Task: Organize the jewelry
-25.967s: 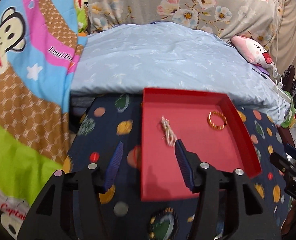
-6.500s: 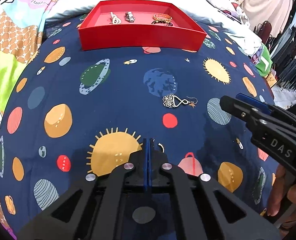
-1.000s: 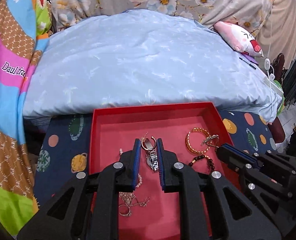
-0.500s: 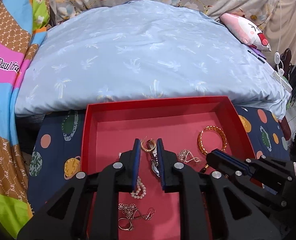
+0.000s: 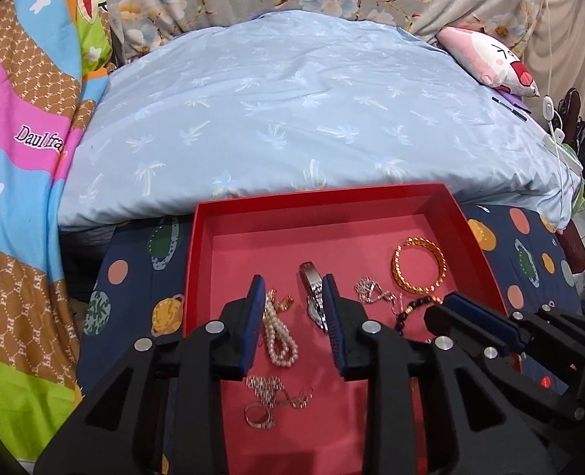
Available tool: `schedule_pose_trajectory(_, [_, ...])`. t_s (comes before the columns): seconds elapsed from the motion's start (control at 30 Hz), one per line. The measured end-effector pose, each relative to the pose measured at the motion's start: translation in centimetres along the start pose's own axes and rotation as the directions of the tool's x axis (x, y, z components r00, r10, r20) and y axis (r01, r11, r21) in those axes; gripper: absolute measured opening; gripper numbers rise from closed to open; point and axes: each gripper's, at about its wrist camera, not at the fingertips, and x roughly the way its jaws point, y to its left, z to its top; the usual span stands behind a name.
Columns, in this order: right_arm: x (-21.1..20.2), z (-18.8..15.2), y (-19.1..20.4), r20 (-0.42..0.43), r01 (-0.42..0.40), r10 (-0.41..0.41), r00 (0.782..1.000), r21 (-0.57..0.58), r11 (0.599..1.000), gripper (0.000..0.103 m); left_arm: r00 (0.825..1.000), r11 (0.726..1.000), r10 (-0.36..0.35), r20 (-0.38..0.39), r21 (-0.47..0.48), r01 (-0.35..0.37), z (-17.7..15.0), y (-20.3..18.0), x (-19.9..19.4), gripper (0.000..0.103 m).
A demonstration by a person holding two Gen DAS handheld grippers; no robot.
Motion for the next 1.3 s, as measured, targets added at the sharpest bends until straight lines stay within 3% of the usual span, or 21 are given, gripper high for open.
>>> schedule_pose_trajectory(0.27, [-5.0, -4.2, 0.4, 0.023, 0.049, -0.05, 0.998, 0.045, 0.998, 0.027, 0.999, 0.999, 0.034, 0.022, 0.006, -0.034, -4.0, -0.9, -4.9, 0.029])
schedule_pose_trajectory(0.3, [-5.5, -4.7, 0.5, 0.027, 0.059, -0.06, 0.998, 0.046, 0.997, 0.032, 0.999, 0.999, 0.039, 0.022, 0.003, -0.039, -4.6, -1.0, -5.4, 0.031])
schedule_pose_trajectory(0.37, [-6.7, -5.7, 0.8, 0.041, 0.088, -0.09, 0.995, 0.048, 0.995, 0.039, 0.998, 0.999, 0.05, 0.025, -0.003, -0.05, -5.8, -1.4, -6.5, 0.047])
schedule_pose_trajectory(0.5, [-8.6, -7.5, 1.0, 0.052, 0.133, -0.135, 0.989, 0.049, 0.99, 0.039, 0.995, 0.996, 0.085, 0.041, -0.01, -0.085, -7.6, -1.9, -8.3, 0.055])
schedule_pose_trajectory(0.67, [-9.8, -8.7, 1.1, 0.059, 0.179, -0.183, 0.981, 0.066, 0.982, 0.044, 0.989, 0.989, 0.143, 0.04, -0.043, -0.141, -8.8, -1.8, -9.2, 0.081])
schedule_pose_trajectory(0.83, [-10.6, -9.8, 0.6, 0.076, 0.224, -0.231, 0.97, 0.096, 0.97, 0.065, 0.985, 0.982, 0.171, 0.018, -0.085, -0.169, -9.7, -1.0, -9.4, 0.092])
schedule_pose_trajectory(0.97, [-10.9, -10.3, 0.4, 0.08, 0.216, -0.226, 0.971, 0.117, 0.969, 0.07, 0.988, 0.982, 0.156, -0.002, -0.111, -0.155, -10.5, -0.6, -9.5, 0.094])
schedule_pose_trajectory(1.3, [-10.7, -12.1, 1.0, 0.059, 0.24, -0.248, 0.967, 0.117, 0.964, 0.071, 0.977, 0.974, 0.211, -0.012, -0.079, -0.212, -12.2, -0.8, -9.7, 0.094])
